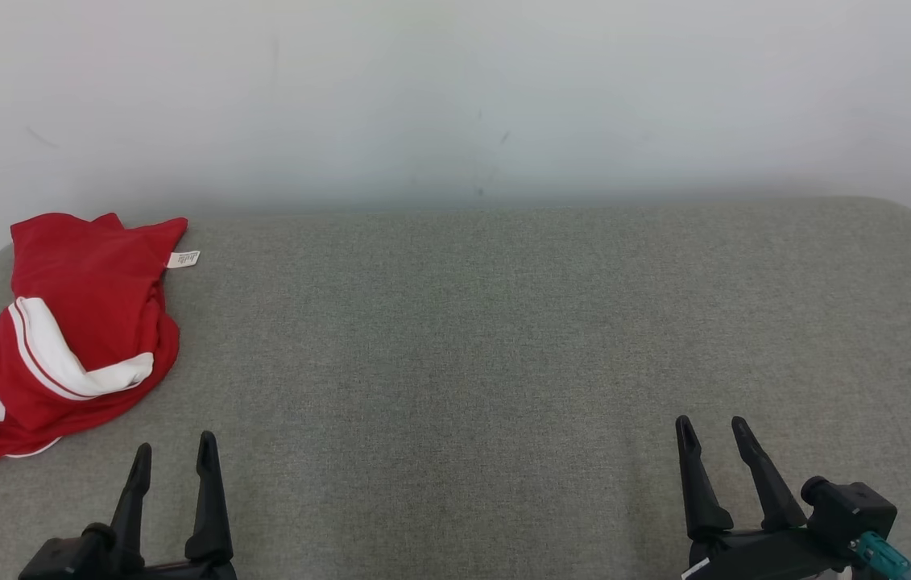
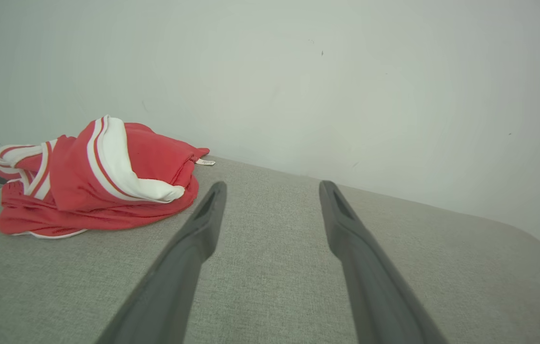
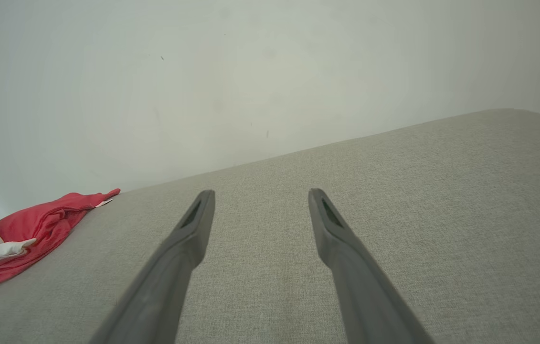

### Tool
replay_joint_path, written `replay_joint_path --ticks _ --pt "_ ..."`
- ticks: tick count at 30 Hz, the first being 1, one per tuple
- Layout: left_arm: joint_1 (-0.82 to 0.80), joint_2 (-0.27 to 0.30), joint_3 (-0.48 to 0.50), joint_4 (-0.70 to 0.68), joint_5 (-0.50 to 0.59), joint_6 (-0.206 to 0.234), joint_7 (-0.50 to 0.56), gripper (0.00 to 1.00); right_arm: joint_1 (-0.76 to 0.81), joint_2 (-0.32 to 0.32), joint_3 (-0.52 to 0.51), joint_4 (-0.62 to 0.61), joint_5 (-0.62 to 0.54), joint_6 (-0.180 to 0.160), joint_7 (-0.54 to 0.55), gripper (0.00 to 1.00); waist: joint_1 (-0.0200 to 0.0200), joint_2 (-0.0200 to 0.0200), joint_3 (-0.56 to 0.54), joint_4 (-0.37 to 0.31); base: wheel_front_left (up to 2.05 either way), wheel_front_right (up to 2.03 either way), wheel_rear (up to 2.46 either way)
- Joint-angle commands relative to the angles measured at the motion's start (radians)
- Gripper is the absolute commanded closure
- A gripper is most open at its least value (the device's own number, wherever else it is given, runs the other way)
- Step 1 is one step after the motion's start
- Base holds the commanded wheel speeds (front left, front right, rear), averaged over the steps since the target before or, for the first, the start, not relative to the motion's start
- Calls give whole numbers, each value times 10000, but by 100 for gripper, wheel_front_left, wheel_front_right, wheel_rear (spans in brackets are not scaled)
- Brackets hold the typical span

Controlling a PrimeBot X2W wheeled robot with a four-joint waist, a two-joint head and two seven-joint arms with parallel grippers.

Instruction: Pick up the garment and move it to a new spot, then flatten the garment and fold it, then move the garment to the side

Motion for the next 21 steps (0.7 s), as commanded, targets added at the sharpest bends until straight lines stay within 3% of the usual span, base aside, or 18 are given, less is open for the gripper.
replay_joint_path --ticks 1,21 --pt "98 61 23 -129 277 16 -77 0 -159 -34 39 -24 -185 -14 -98 0 0 0 -1 0 0 0 0" --pt "192 140 126 -342 1833 -36 -478 0 -161 -37 -124 176 -916 -17 -514 0 0 0 -74 74 0 0 0"
